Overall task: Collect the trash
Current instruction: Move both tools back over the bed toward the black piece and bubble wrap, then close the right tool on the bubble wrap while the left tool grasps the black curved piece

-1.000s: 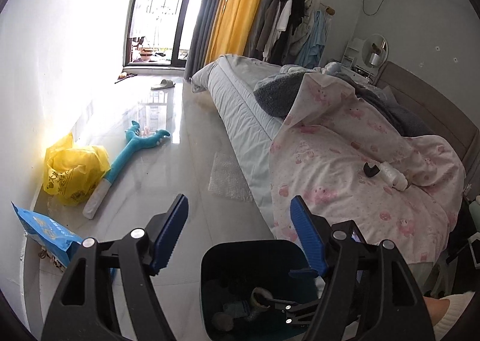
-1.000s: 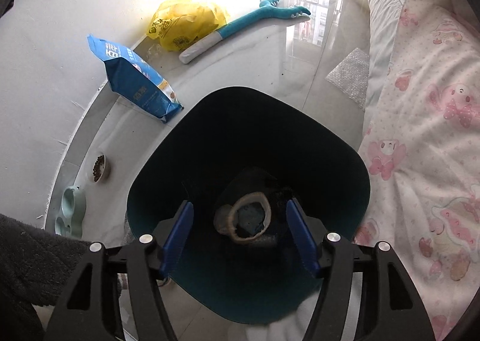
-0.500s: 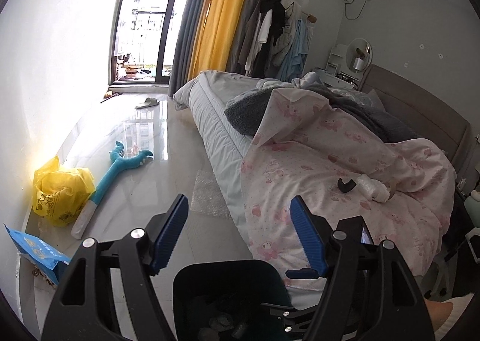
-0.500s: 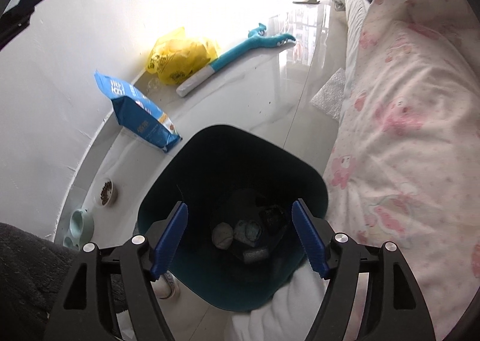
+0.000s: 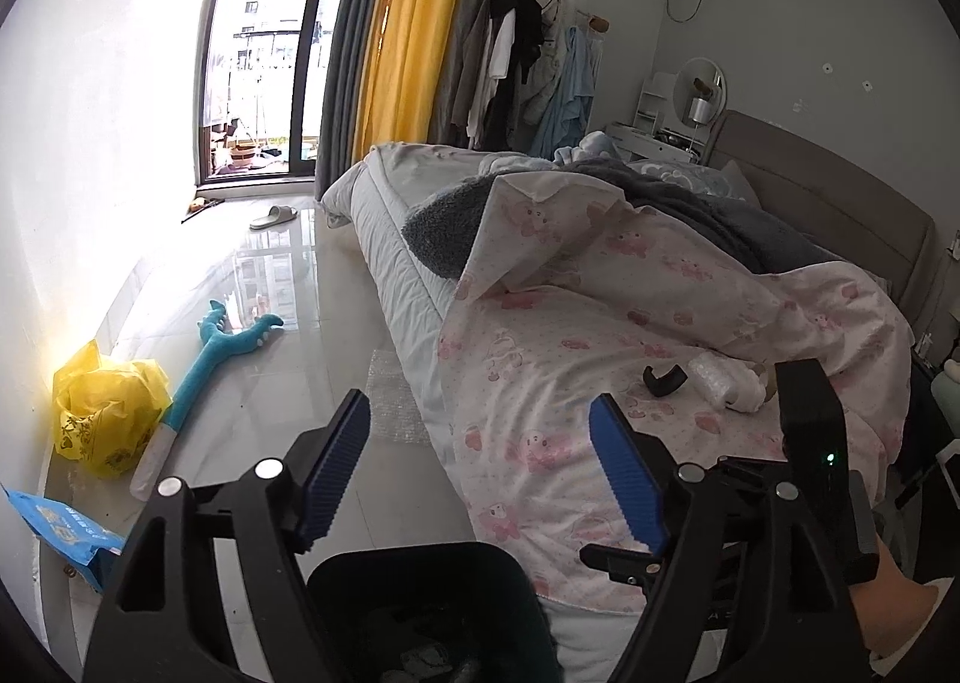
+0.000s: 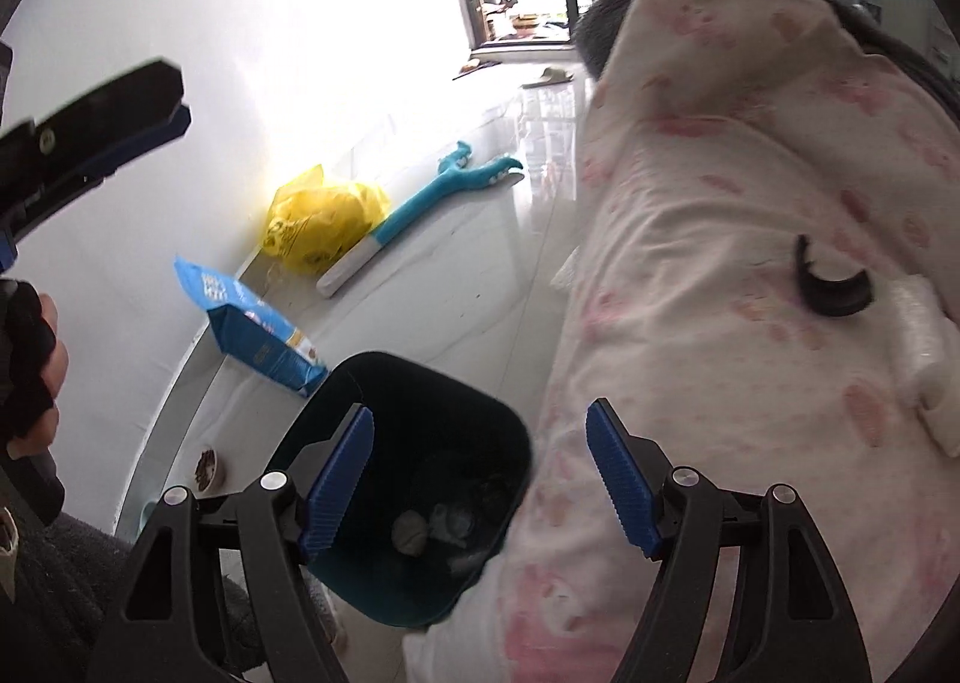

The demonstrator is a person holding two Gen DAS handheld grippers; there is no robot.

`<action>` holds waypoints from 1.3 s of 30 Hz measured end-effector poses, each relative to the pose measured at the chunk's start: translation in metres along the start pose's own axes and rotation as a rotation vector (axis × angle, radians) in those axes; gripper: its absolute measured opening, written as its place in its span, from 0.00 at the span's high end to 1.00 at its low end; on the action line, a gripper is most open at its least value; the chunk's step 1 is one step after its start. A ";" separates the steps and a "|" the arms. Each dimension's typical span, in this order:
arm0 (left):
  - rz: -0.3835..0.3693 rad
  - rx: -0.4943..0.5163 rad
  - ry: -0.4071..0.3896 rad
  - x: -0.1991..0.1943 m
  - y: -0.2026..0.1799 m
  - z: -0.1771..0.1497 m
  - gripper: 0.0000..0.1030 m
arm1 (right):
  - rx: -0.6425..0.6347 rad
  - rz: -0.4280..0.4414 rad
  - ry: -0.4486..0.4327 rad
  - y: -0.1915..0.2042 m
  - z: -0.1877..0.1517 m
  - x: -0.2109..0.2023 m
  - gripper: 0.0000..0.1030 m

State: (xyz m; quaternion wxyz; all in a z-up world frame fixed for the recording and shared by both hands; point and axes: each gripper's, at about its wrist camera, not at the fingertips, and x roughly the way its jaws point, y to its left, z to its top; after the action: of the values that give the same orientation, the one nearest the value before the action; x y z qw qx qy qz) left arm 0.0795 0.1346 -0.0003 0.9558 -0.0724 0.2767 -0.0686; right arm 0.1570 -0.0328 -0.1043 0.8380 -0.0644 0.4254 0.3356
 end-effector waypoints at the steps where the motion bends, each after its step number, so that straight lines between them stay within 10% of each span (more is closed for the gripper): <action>1: -0.006 0.002 0.002 0.004 -0.004 0.001 0.22 | 0.007 -0.007 -0.010 -0.005 0.001 -0.004 0.28; 17: -0.061 -0.019 0.044 0.063 -0.051 0.018 0.21 | 0.020 -0.152 -0.160 -0.091 0.011 -0.060 0.24; 39: -0.125 -0.004 0.144 0.142 -0.094 0.022 0.19 | 0.036 -0.134 -0.031 -0.154 0.021 -0.036 0.41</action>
State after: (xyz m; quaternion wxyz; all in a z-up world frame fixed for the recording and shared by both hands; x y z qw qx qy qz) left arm 0.2018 0.0202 -0.0395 0.9270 -0.0865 0.3401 -0.1324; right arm 0.2510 -0.1607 -0.0914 0.8662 -0.0723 0.4130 0.2718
